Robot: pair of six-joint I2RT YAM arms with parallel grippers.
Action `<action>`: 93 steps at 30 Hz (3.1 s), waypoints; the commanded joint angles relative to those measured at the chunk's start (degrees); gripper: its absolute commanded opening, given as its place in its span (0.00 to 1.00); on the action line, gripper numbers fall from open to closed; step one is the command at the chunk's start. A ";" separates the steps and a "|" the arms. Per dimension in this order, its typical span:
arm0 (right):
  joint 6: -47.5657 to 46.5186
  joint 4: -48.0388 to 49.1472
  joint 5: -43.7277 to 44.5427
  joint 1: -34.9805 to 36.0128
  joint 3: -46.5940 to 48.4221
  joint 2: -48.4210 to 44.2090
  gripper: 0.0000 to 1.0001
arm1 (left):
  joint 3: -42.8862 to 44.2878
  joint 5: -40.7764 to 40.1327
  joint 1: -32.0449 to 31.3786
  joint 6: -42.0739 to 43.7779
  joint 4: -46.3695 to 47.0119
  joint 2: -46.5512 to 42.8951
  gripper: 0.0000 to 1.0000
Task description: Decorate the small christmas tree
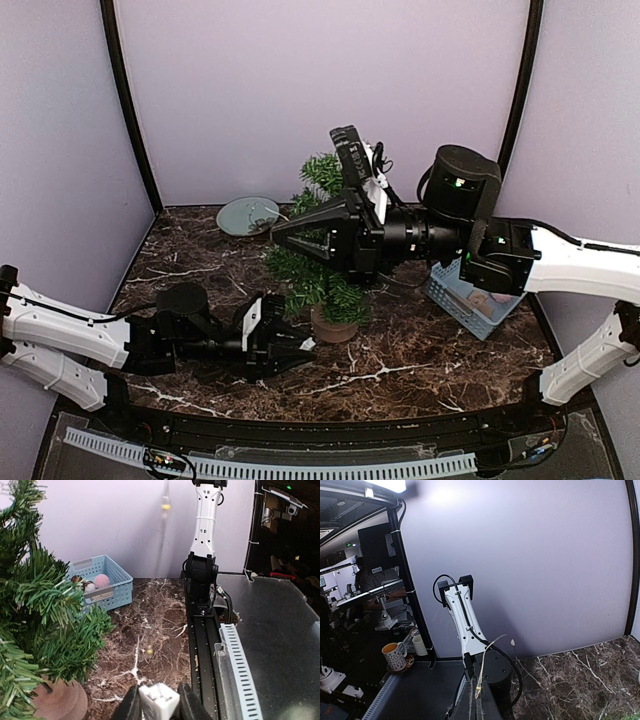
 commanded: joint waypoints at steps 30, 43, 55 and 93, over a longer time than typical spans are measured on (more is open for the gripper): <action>-1.31 1.59 3.76 -1.16 -4.13 -3.72 0.52 | -6.80 -20.30 -0.13 -12.34 -17.39 -29.92 0.00; -4.64 -4.22 10.96 -3.36 -6.31 -10.53 0.54 | -3.80 -15.23 -0.11 -23.36 -33.07 -32.61 0.00; -7.45 -9.71 17.72 -4.79 -5.85 -13.94 0.52 | 1.32 -21.38 7.02 -41.29 -35.59 -30.18 0.00; 0.69 -4.11 19.56 4.45 -2.56 -0.36 0.33 | 4.57 -0.98 2.67 -20.23 2.87 -13.87 0.00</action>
